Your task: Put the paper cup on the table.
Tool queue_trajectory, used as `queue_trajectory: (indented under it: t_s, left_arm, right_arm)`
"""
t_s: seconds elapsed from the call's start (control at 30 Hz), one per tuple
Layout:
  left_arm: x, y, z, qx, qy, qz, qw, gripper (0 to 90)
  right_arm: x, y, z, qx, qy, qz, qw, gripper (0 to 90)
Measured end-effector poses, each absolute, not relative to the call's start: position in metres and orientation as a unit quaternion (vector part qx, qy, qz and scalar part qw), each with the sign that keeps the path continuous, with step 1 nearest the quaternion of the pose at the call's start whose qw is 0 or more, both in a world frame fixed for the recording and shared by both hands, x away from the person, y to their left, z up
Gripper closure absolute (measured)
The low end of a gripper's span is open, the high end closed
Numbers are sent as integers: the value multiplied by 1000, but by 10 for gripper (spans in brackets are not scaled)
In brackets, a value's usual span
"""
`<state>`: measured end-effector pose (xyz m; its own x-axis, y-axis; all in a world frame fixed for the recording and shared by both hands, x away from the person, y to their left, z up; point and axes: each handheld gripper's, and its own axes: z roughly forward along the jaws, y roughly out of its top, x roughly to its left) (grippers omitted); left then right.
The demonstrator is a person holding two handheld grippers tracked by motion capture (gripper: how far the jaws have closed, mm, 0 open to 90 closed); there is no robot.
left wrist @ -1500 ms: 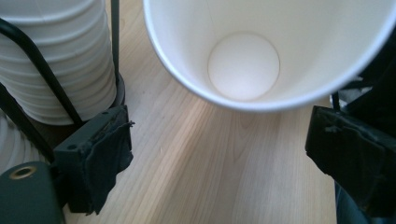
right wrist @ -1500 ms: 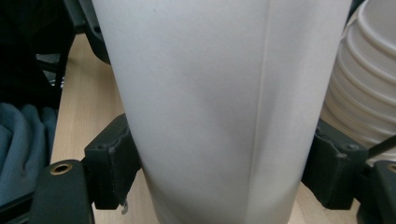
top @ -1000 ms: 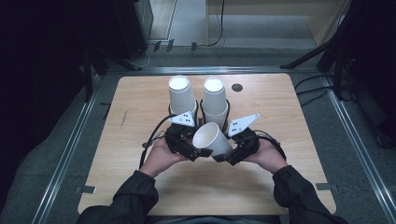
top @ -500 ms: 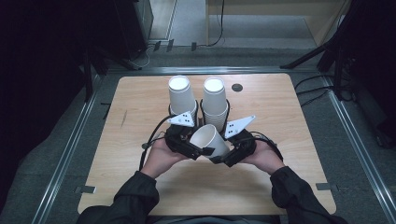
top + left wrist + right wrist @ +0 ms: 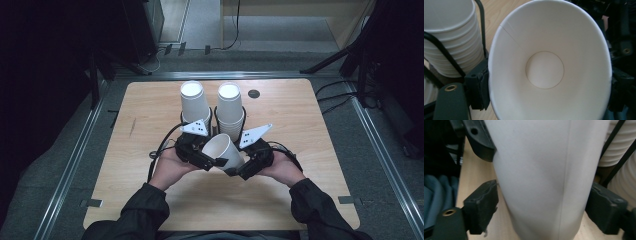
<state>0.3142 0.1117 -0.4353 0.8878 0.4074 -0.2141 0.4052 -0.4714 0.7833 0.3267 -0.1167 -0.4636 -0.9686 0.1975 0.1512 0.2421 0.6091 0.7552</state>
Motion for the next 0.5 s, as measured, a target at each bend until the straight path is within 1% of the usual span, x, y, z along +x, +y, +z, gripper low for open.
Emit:
queue_trajectory:
  t_s: [0.13,0.33,0.5]
  left_arm:
    - [314,111,-434,862,235,3,449,156]
    - [316,114,-435,865,239,3,442,155]
    - [318,119,-436,866,245,2,436,155]
  right_arm:
    - [328,-121,-462,-137,-894,-426,35,145]
    - [327,-128,-460,-143,-896,-420,26,144]
    - [328,-134,-459,-151,-896,-417,30,144]
